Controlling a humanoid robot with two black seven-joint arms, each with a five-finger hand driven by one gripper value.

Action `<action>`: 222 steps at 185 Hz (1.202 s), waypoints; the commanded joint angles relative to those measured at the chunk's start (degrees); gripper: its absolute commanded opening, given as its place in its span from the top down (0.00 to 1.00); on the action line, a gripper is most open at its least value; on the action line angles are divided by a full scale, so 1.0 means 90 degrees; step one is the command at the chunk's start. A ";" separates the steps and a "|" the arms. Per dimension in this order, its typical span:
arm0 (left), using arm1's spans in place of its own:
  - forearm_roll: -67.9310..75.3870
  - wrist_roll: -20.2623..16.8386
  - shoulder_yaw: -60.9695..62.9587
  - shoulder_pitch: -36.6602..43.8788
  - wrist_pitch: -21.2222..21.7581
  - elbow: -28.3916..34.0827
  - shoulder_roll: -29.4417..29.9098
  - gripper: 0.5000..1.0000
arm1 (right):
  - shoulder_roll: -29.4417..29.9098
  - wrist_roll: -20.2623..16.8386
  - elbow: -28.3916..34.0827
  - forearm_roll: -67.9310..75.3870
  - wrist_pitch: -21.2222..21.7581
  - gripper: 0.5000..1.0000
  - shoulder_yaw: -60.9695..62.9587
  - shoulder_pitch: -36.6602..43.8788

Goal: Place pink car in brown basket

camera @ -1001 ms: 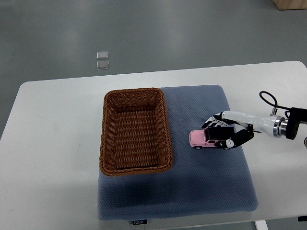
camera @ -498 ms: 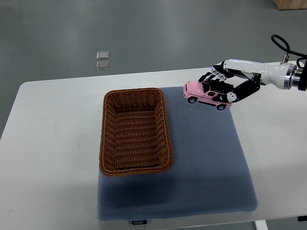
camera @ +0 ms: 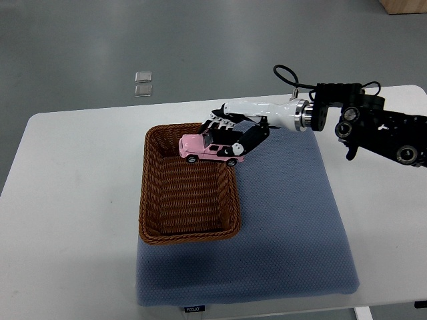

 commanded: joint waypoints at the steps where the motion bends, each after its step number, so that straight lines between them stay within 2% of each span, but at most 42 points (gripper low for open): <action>1: 0.0000 0.0000 -0.0001 0.0000 -0.0011 0.0001 0.0000 0.00 | 0.0434 -0.0001 -0.0285 -0.0012 -0.0037 1.00 -0.0097 0.0061; 28: 0.0000 0.0000 -0.0010 0.0000 -0.0011 0.0001 0.0000 0.00 | 0.0619 0.0018 -0.0695 -0.0168 -0.0174 1.00 -0.0439 0.0110; 41: 0.0000 0.0000 -0.0010 0.0000 -0.0030 -0.0009 0.0000 0.00 | 0.0912 0.0057 -0.0900 -0.0382 -0.0242 1.00 -0.0478 0.0052; 98: 0.0000 0.0000 -0.0001 0.0000 -0.0050 0.0001 0.0000 0.00 | 0.1459 0.0106 -0.1408 -0.0617 -0.0584 1.00 -0.0683 -0.0154; 100: 0.0000 0.0000 -0.0001 0.0000 -0.0050 0.0001 0.0000 0.00 | 0.1469 0.0106 -0.1418 -0.0617 -0.0584 0.97 -0.0683 -0.0163; 101: 0.0000 0.0000 -0.0001 0.0000 -0.0050 0.0001 0.0000 0.00 | 0.1469 0.0106 -0.1418 -0.0617 -0.0584 0.91 -0.0673 -0.0183; 102: 0.0000 0.0000 -0.0001 0.0000 -0.0050 0.0001 0.0000 0.00 | 0.1469 0.0106 -0.1418 -0.0617 -0.0584 0.91 -0.0673 -0.0183; 103: 0.0000 0.0000 -0.0001 0.0000 -0.0040 0.0001 0.0000 0.00 | 0.1479 0.0106 -0.1427 -0.0617 -0.0584 0.84 -0.0673 -0.0193; 104: 0.0000 0.0000 -0.0001 0.0000 -0.0040 0.0001 0.0000 0.00 | 0.1479 0.0106 -0.1427 -0.0617 -0.0584 0.84 -0.0673 -0.0193; 105: 0.0000 0.0000 -0.0001 0.0000 -0.0050 0.0001 0.0000 0.00 | 0.1479 0.0106 -0.1427 -0.0617 -0.0584 0.77 -0.0673 -0.0202; 106: 0.0000 0.0000 -0.0001 0.0000 -0.0050 0.0001 0.0000 0.00 | 0.1479 0.0106 -0.1427 -0.0617 -0.0584 0.77 -0.0673 -0.0202; 107: 0.0000 0.0000 -0.0001 0.0000 -0.0050 0.0001 0.0000 0.00 | 0.1488 0.0106 -0.1427 -0.0617 -0.0584 0.69 -0.0673 -0.0202; 108: 0.0000 0.0000 -0.0001 0.0000 -0.0050 0.0001 0.0000 0.00 | 0.1488 0.0106 -0.1427 -0.0617 -0.0584 0.69 -0.0673 -0.0202; 109: 0.0000 0.0000 -0.0001 0.0000 -0.0050 0.0001 0.0000 0.00 | 0.1488 0.0106 -0.1437 -0.0617 -0.0584 0.62 -0.0673 -0.0212; 110: 0.0000 0.0000 -0.0001 0.0000 -0.0050 0.0001 0.0000 0.00 | 0.1488 0.0106 -0.1437 -0.0617 -0.0584 0.62 -0.0673 -0.0212; 111: 0.0000 0.0000 -0.0001 0.0000 -0.0050 0.0001 0.0000 0.00 | 0.1498 0.0106 -0.1437 -0.0617 -0.0584 0.54 -0.0673 -0.0212; 112: 0.0000 0.0000 -0.0001 0.0000 -0.0050 0.0001 0.0000 0.00 | 0.1498 0.0106 -0.1437 -0.0617 -0.0584 0.54 -0.0673 -0.0212; 113: 0.0000 0.0000 -0.0001 0.0000 -0.0050 0.0001 0.0000 0.00 | 0.1508 0.0106 -0.1447 -0.0617 -0.0584 0.47 -0.0673 -0.0212; 114: 0.0000 0.0000 -0.0001 0.0000 -0.0050 0.0001 0.0000 0.00 | 0.1508 0.0106 -0.1447 -0.0617 -0.0584 0.47 -0.0673 -0.0212; 115: 0.0000 0.0000 -0.0001 0.0000 -0.0050 0.0001 0.0000 0.00 | 0.1518 0.0106 -0.1457 -0.0617 -0.0584 0.42 -0.0673 -0.0222; 131: 0.0000 0.0000 -0.0001 0.0000 -0.0050 0.0001 0.0000 0.00 | 0.1527 0.0106 -0.1457 -0.0617 -0.0584 0.22 -0.0664 -0.0271; 138: 0.0000 0.0000 -0.0001 0.0000 -0.0050 0.0001 0.0000 0.00 | 0.1518 0.0106 -0.1457 -0.0617 -0.0594 0.19 -0.0654 -0.0281; 173: 0.0000 0.0000 -0.0001 0.0000 -0.0050 0.0010 0.0000 0.00 | 0.1352 0.0106 -0.1447 -0.0451 -0.0594 0.18 -0.0253 -0.0251; 200: 0.0000 0.0000 -0.0001 0.0000 -0.0050 0.0010 0.0000 0.00 | 0.1049 0.0096 -0.1447 0.0057 -0.0516 0.18 0.1387 -0.0368; 222: 0.0000 0.0000 -0.0001 0.0000 -0.0050 0.0010 0.0000 0.00 | 0.0961 0.0106 -0.1447 0.1131 -0.0516 0.18 0.2745 -0.1091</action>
